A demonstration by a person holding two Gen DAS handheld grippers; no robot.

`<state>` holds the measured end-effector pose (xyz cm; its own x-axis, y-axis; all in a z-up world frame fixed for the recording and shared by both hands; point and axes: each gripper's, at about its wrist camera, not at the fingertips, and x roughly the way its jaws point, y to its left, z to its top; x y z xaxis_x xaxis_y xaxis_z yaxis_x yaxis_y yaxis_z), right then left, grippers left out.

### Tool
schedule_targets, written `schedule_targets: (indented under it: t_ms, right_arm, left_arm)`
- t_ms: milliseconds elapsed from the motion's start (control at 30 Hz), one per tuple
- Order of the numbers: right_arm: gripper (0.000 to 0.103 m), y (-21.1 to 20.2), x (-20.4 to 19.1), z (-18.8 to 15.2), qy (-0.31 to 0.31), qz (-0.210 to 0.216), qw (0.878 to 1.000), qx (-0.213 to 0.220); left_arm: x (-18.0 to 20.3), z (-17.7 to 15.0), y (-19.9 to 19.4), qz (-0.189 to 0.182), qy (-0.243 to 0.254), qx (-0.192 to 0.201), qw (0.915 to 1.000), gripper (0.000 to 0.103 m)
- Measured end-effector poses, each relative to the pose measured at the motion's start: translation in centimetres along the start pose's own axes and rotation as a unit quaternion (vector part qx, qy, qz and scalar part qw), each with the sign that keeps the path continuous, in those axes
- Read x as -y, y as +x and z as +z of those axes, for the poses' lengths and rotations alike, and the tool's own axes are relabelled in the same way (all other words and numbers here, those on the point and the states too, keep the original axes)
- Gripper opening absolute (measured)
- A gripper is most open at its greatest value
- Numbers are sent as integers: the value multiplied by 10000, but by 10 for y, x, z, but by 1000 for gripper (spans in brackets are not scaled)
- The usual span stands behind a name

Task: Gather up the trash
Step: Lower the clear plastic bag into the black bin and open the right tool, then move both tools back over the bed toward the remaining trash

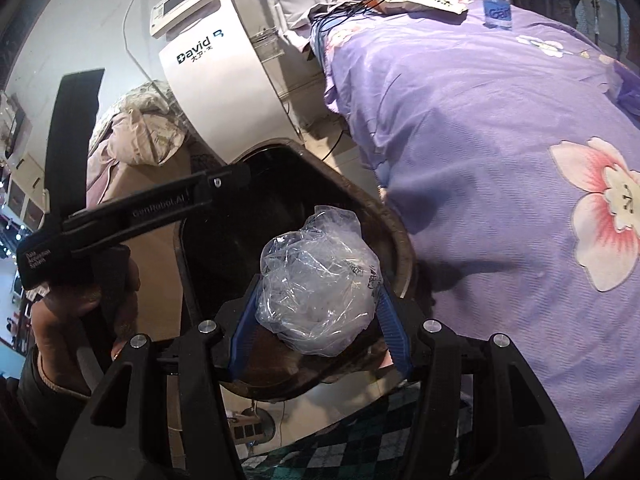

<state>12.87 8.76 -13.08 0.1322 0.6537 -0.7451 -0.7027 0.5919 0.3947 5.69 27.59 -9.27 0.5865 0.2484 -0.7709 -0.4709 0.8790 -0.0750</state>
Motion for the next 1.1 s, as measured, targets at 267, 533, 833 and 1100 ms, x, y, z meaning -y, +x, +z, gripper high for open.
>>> schedule_targets:
  t_ms: [267,533,833,1100]
  right_arm:
    - [55,44,-23,5,-218,101,9986,-482]
    - [69,63,-36,1,-394,182,9970,-633]
    - [81,48,-34,-5,-366,364,9979,-384]
    - [81,10,-28,-9,-389,251,9988,127]
  left_arm:
    - [-19,13,-6,69,-232,107,9997,76]
    - [-23,13,-6,40,-318,130,9994,76]
    - [-15,14,-4,4,-264,158,9995,76]
    - [7,17,-5,-176,-83,177,9997,76]
